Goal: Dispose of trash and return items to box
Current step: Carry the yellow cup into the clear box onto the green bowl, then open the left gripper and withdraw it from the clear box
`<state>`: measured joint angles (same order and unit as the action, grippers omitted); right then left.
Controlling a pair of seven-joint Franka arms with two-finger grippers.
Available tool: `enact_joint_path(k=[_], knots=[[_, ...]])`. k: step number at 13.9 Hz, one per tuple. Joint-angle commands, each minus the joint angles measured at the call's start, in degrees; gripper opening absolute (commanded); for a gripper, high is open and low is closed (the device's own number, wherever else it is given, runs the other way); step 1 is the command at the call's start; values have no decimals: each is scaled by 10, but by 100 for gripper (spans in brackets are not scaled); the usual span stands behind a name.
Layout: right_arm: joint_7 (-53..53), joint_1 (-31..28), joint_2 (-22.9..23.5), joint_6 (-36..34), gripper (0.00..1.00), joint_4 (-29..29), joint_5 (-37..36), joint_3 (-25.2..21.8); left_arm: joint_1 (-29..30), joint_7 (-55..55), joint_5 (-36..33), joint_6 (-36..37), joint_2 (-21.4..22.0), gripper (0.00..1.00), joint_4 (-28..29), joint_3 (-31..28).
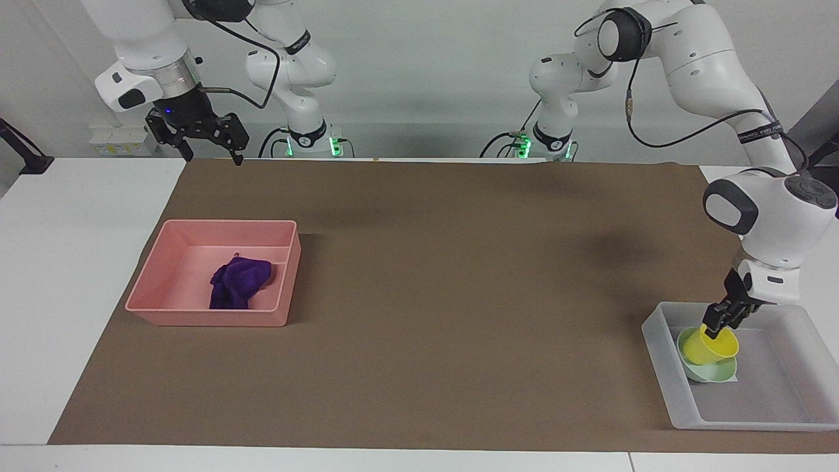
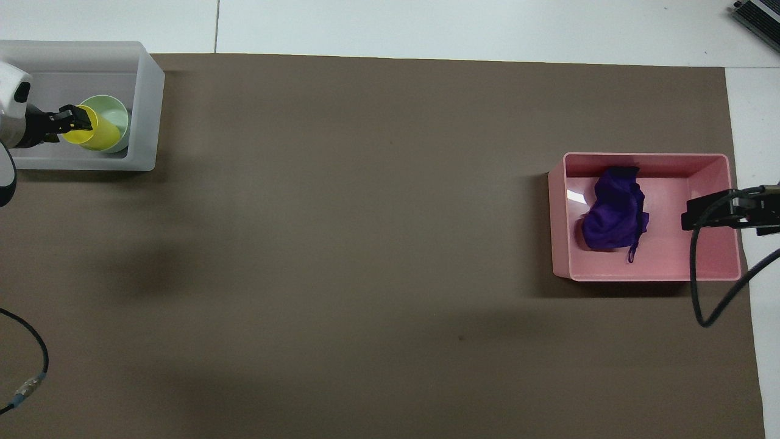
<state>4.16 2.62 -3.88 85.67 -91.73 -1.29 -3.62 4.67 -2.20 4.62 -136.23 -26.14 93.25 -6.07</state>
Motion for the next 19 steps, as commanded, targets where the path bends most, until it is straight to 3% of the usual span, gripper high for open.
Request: enact_joint_path(k=[1,6,11,15,19], knots=[[-11,-7,-13,-1,100,-14,8,3,-19,61,-2,60,57,100,17,-2],[-11,-8,-13,-1,100,-14,8,3,-76,149,-3,158,164,100,74,-3],[-11,-8,-13,-1,100,-14,8,3,-102,150,-27,283,238,100,70,-1],[-11,-8,-13,-2,100,-14,8,3,-101,155,-31,407,245,100,-3,4],[-11,-8,-13,-1,100,-14,8,3,-101,154,-32,435,275,100,18,11]])
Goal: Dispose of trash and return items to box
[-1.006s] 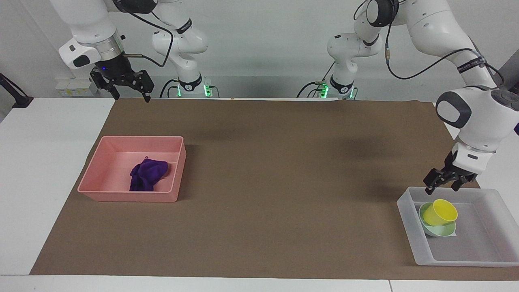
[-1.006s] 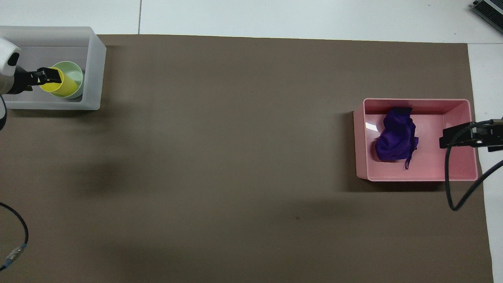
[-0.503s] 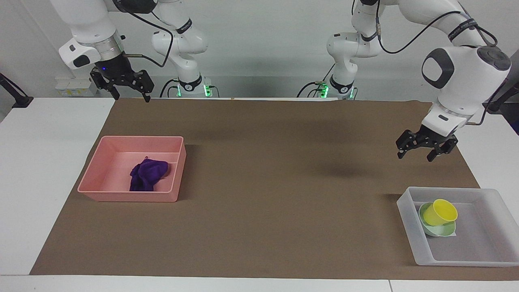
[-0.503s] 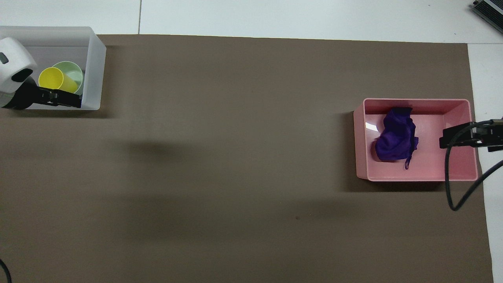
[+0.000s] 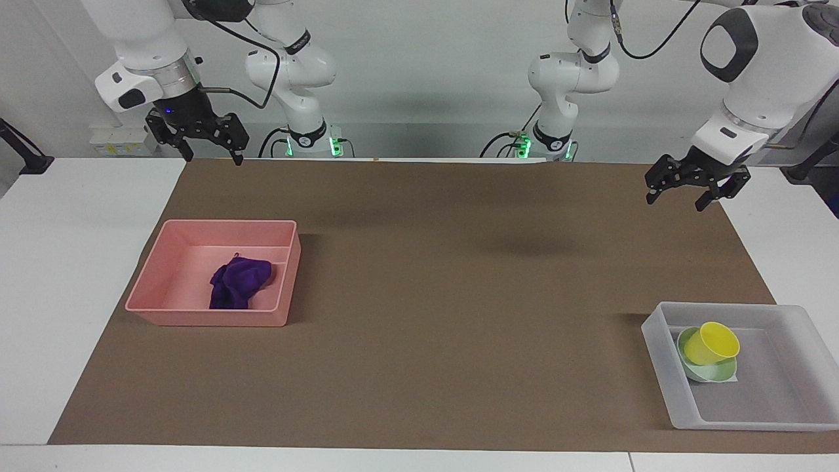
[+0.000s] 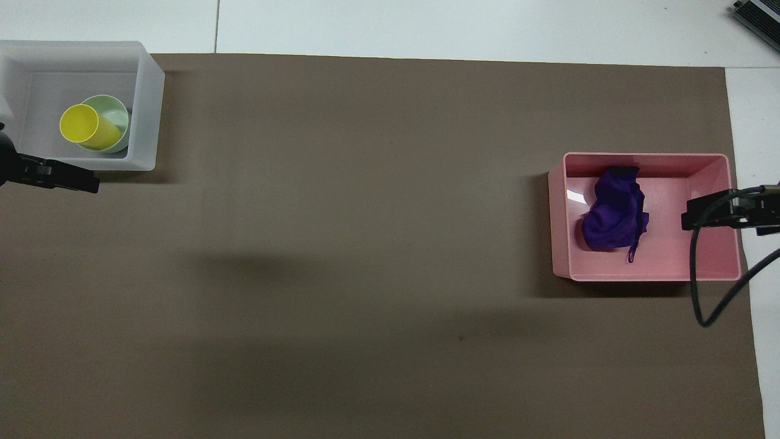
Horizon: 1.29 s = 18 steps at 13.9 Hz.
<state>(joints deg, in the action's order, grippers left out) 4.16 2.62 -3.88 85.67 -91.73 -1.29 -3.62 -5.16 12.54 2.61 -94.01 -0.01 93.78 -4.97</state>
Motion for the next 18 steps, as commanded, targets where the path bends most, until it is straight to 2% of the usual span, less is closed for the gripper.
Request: enact_joint_path(k=[1,18], knots=[[-12,-8,-13,-1,100,-14,8,3,-3,5,-13,12,14,100,12,0],[-12,-8,-13,-1,100,-14,8,3,-2,-4,-25,-10,21,100,30,0]])
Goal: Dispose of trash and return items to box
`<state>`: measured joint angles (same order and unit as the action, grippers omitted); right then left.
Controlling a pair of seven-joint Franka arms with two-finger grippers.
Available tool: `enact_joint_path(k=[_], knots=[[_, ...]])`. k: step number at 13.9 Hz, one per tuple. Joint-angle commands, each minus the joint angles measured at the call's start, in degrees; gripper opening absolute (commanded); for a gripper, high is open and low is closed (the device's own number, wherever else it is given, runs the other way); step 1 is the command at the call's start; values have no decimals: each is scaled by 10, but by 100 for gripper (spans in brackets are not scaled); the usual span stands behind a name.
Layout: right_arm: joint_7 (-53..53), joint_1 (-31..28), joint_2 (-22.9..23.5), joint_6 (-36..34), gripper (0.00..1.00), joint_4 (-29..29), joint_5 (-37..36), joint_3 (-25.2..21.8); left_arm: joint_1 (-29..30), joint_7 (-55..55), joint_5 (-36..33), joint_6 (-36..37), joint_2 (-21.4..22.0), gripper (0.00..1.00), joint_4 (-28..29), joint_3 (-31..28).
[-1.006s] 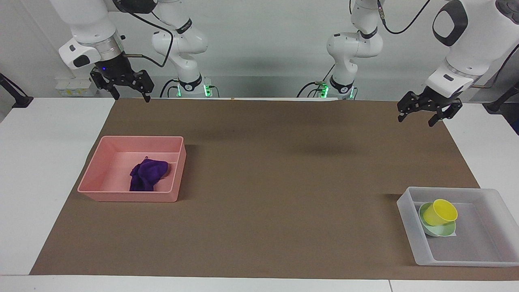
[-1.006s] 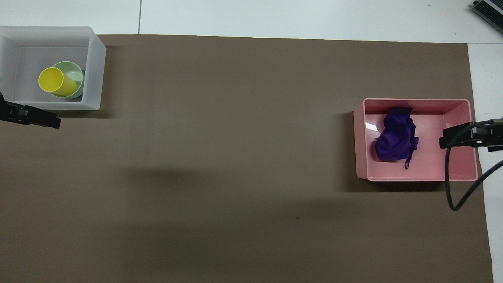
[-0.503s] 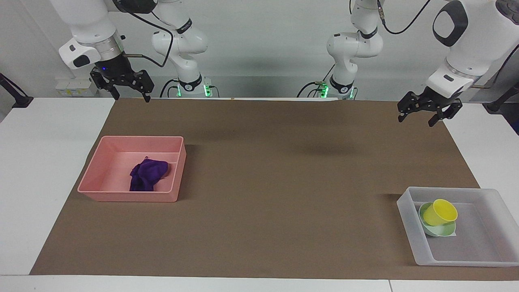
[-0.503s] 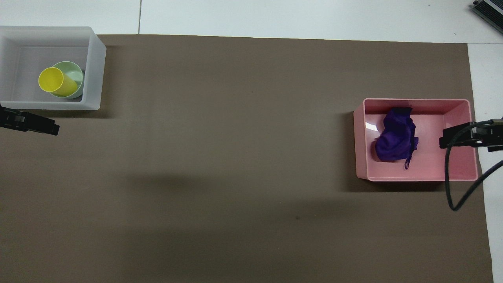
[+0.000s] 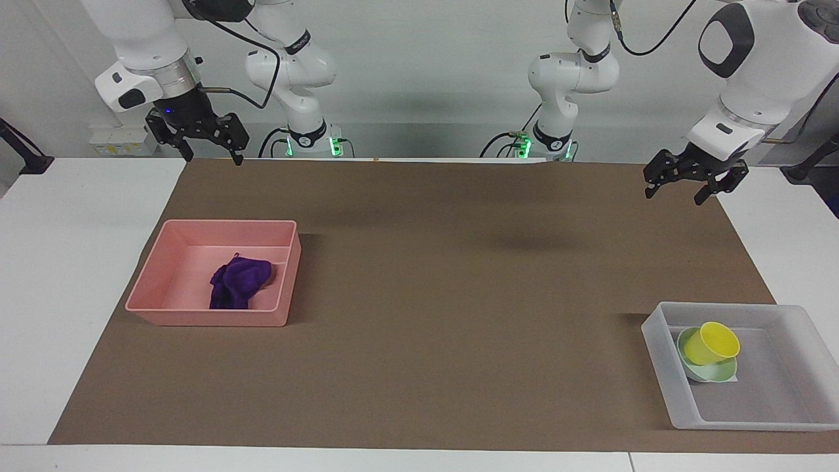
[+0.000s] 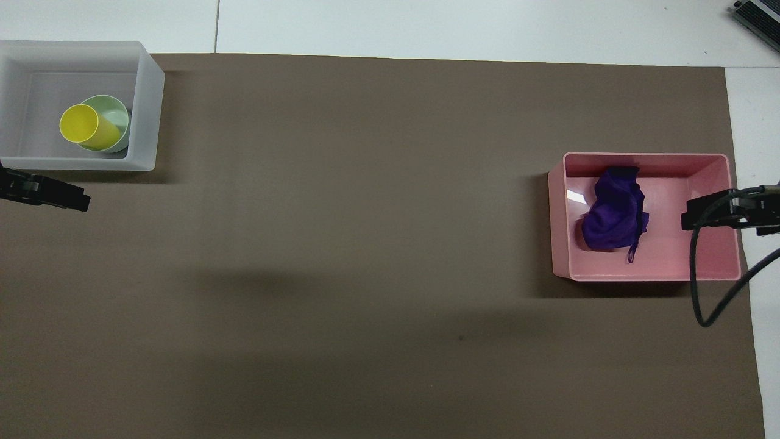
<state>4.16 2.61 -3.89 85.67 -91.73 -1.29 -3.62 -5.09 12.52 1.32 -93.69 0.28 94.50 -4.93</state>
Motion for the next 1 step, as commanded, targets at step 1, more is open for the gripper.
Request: enact_joint_path(k=[1], knots=[[-11,-7,-13,-1,100,-14,8,3,-3,-5,-13,-13,18,100,23,-1]])
